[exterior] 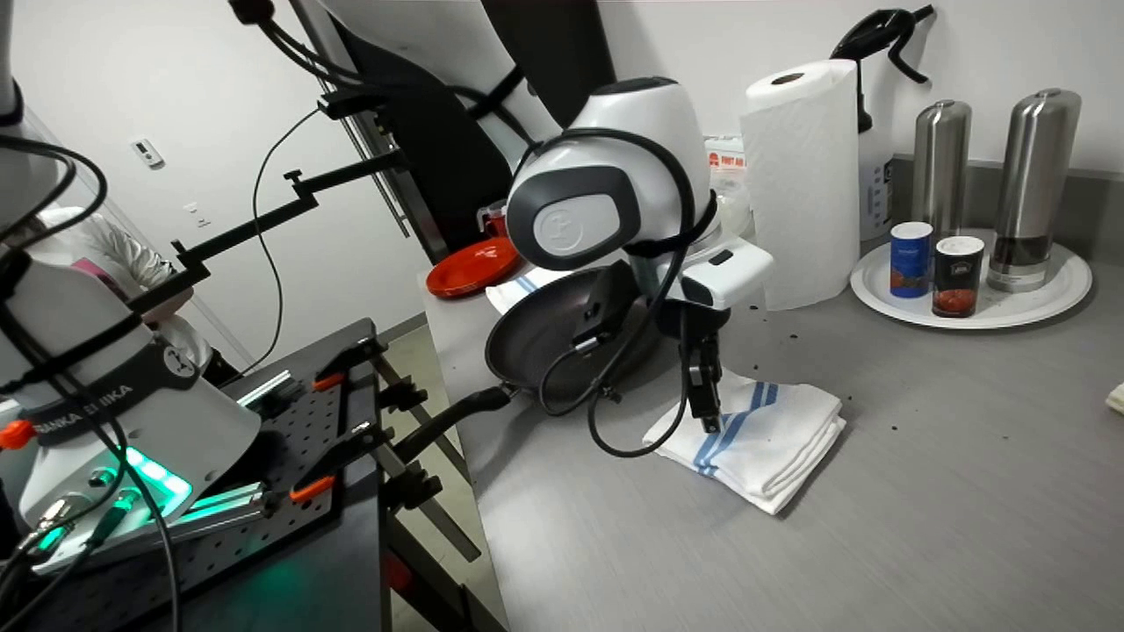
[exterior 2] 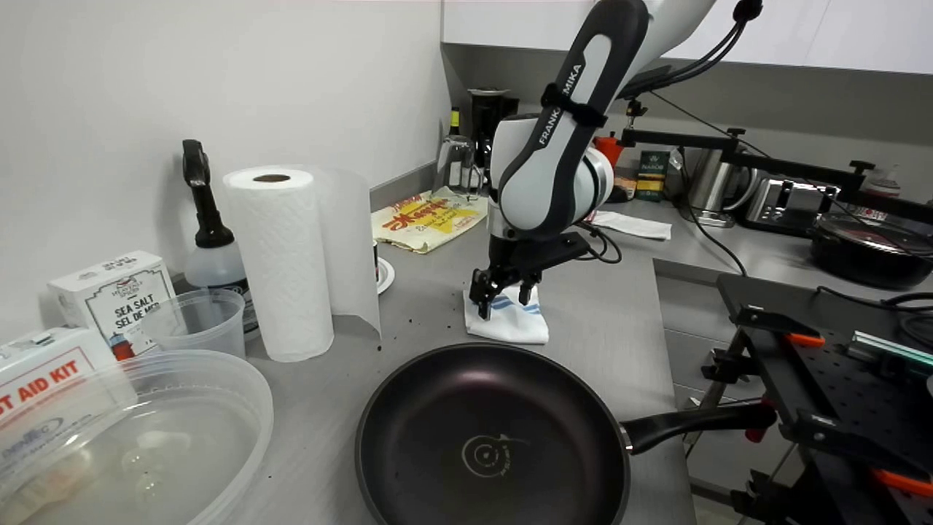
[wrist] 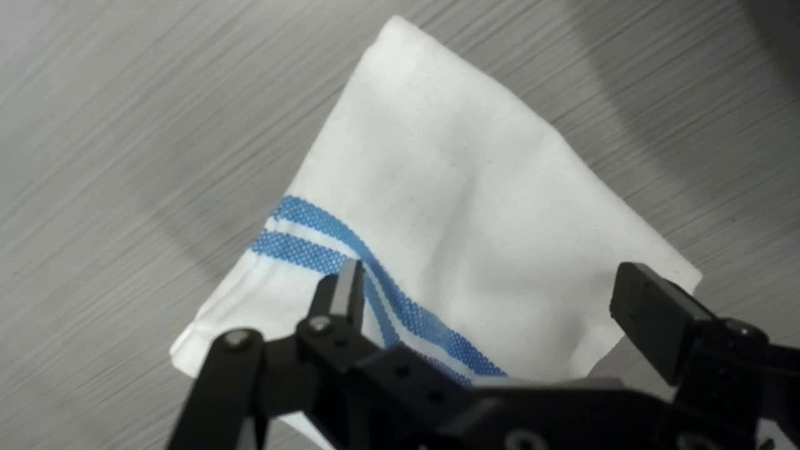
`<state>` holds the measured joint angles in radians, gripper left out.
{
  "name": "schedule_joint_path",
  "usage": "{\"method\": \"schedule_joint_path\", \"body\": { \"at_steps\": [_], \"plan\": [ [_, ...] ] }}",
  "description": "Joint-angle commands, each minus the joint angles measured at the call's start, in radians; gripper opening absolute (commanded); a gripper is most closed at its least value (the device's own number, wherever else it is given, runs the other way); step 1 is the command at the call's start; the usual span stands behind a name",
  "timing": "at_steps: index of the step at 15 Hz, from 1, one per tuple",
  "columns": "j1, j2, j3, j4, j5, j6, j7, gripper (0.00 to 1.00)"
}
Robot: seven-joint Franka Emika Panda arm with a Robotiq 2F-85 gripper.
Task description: Wipe the pan with the dish cloth
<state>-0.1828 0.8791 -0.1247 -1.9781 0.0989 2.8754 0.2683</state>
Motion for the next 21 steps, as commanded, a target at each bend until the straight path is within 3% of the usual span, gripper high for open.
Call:
{"method": "schedule_joint_path", "body": {
  "at_steps": [1,7,8,9,19,20,21],
  "plan": [
    [0.017,0.059,-0.024,0.080,0.026,-0.023,-0.007,1.00],
    [0.021,0.101,-0.053,0.131,0.026,-0.037,0.005,1.00],
    [0.021,0.106,-0.056,0.134,0.026,-0.039,0.005,0.83],
    [0.019,0.110,-0.057,0.138,0.026,-0.043,0.005,0.74],
    [0.016,0.116,-0.068,0.161,0.025,-0.075,0.010,0.00],
    [0.015,0.114,-0.068,0.162,0.025,-0.078,0.009,0.17],
    [0.015,0.114,-0.068,0.162,0.025,-0.081,0.009,0.41]
  ]
}}
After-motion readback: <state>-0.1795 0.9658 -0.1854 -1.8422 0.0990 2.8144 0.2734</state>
